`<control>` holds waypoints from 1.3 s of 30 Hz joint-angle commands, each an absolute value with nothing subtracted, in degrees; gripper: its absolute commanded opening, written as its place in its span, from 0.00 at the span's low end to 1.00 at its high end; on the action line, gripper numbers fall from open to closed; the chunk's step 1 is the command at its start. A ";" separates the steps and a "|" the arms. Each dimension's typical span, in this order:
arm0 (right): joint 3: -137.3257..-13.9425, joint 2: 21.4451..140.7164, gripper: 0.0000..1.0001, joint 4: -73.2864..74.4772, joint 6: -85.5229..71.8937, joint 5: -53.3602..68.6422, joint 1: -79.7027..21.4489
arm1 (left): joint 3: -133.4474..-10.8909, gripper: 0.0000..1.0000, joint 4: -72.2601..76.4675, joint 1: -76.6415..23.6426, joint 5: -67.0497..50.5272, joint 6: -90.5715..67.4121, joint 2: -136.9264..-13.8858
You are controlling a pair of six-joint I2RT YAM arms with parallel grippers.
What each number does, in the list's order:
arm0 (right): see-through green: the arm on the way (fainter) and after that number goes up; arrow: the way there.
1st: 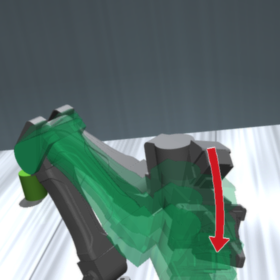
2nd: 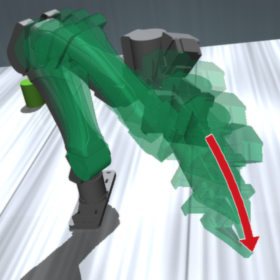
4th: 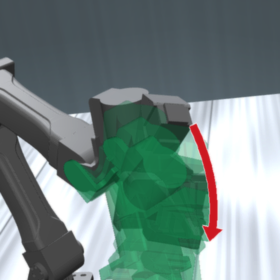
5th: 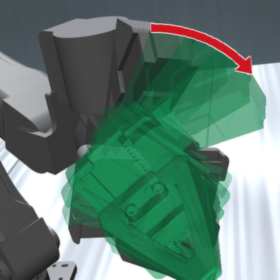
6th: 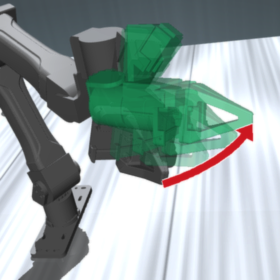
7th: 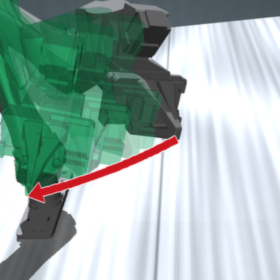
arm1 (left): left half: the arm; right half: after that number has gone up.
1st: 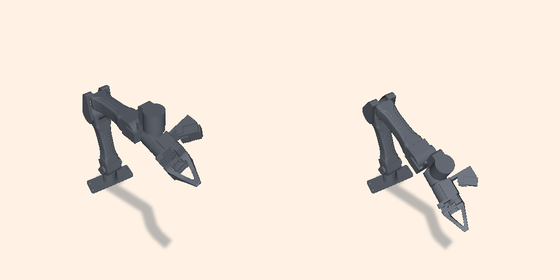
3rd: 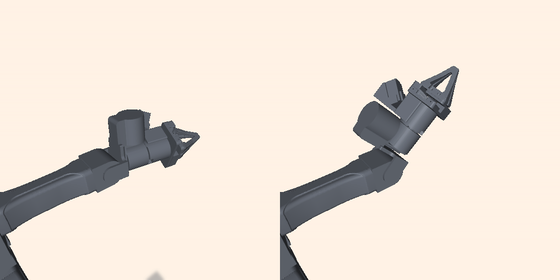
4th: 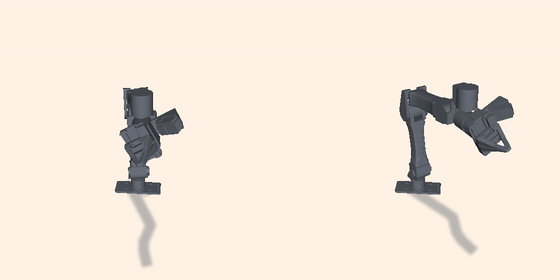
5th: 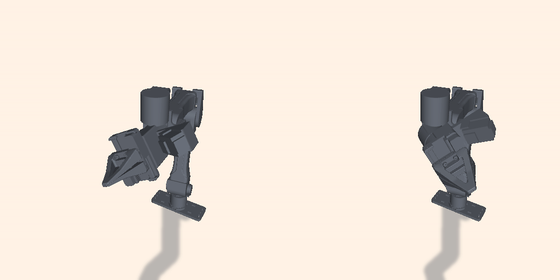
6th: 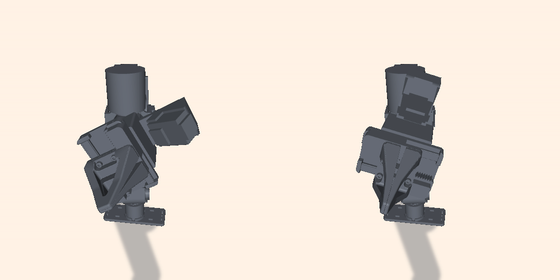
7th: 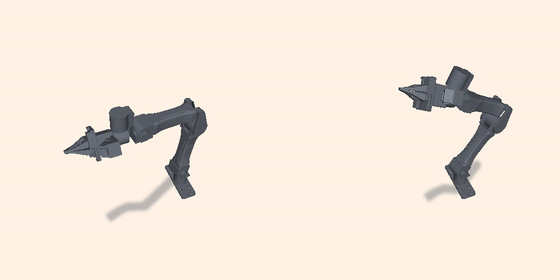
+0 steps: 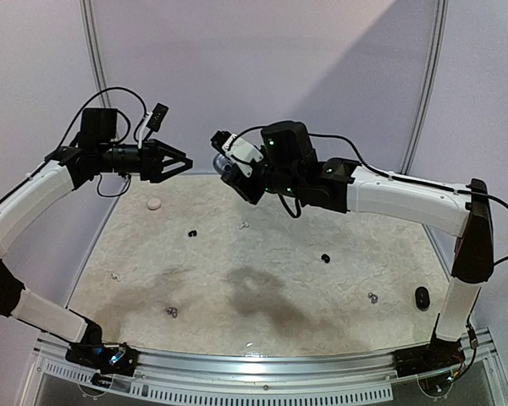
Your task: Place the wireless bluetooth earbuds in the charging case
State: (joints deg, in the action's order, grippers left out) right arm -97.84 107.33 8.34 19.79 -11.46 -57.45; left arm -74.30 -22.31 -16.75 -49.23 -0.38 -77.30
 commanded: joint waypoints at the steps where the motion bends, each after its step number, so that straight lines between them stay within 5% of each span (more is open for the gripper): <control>1: -101.13 109.08 0.23 5.41 33.09 -10.57 -58.86 | -76.73 0.82 -30.64 -20.21 -49.19 3.68 -79.45; 13: -105.54 112.40 0.22 7.58 39.84 -11.22 -61.61 | -79.02 0.63 -26.53 -22.66 -50.20 2.02 -81.03; 23: -105.64 112.32 0.21 6.76 38.55 -11.02 -62.19 | -78.32 0.00 -26.12 -22.71 -50.27 1.99 -80.70; 24: -105.64 112.26 0.23 6.83 38.38 -11.07 -62.17 | -78.13 0.00 -26.05 -22.69 -50.33 2.00 -80.56; 25: -105.53 112.24 0.28 6.57 37.95 -11.43 -62.15 | -78.01 0.00 -26.06 -22.64 -50.24 2.06 -80.45; 29: -105.04 111.32 0.81 6.43 33.97 -13.88 -62.03 | -77.30 0.00 -26.45 -22.21 -48.96 4.40 -79.52; 31: -105.28 110.23 0.97 9.89 30.53 -9.94 -60.92 | -76.59 0.00 -25.70 -21.55 -48.89 6.10 -78.69; 39: -104.77 106.86 0.94 13.01 -1.84 35.16 -49.56 | -68.13 0.00 -10.82 -20.13 -57.84 13.09 -74.84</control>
State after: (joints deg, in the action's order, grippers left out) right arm -104.22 109.97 13.30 18.11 12.23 -55.05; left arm -72.10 -20.34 -20.53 -52.21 7.73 -76.82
